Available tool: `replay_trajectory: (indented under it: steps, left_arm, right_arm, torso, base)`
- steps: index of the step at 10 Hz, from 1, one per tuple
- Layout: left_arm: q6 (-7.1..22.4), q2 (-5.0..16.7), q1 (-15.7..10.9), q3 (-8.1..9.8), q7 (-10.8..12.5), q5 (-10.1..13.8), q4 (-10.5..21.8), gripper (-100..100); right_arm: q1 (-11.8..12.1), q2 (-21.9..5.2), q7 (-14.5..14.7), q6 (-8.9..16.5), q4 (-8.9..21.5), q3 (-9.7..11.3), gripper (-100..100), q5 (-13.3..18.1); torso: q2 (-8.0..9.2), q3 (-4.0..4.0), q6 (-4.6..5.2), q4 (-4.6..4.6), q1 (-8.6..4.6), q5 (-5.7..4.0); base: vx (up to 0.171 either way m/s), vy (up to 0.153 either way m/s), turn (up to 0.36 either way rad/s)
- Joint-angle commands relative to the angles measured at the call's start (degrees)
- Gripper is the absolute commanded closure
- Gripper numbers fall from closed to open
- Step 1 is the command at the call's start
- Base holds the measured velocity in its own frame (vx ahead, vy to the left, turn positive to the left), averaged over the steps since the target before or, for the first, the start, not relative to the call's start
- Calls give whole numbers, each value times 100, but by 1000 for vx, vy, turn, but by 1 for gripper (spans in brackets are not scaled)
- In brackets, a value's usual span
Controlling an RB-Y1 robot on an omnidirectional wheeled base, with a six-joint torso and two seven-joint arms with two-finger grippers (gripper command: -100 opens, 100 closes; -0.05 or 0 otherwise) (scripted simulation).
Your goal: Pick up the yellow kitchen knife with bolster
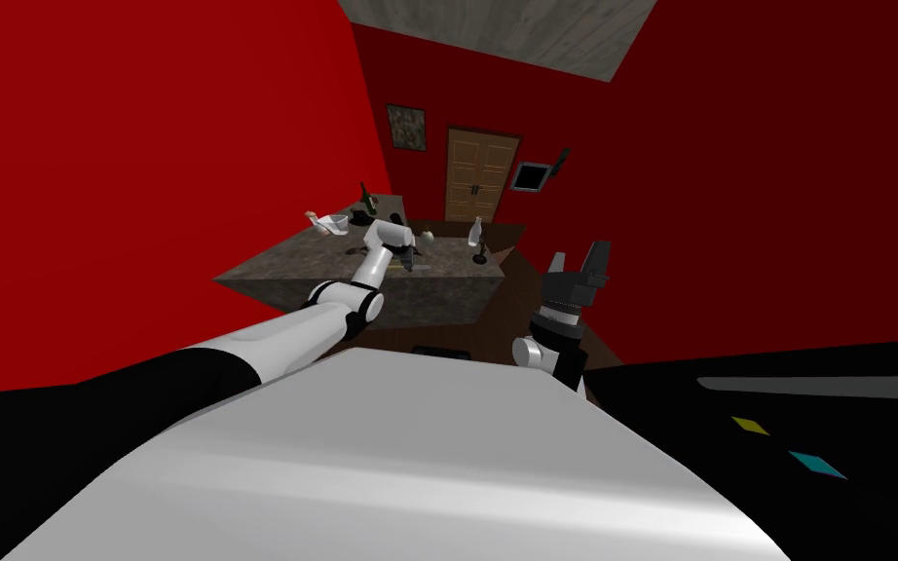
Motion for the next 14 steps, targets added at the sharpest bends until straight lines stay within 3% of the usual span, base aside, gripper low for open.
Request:
replay_trajectory:
  steps: [1, 5, 14]
  left_arm:
    - [38, -11, -77, 35, -6, 24, 221, -100]
    - [173, -87, -382, 186, -31, 134, 846, -100]
    - [327, -243, -698, 371, -74, 281, 2007, -100]
  right_arm:
    - [0, 0, 0, 0, 0, 0, 0, 0]
    - [0, 0, 0, 0, 0, 0, 0, 0]
    - [2, -1, 0, 0, 0, -1, 0, 0]
  torso:
    - [0, 0, 0, 0, 0, 0]
    - [-11, -6, -1, -3, 2, 1]
    - [-41, -25, -4, -10, 28, 7]
  base:
    - [21, 42, -26]
    - [35, 51, -41]
    - [74, 71, -28]
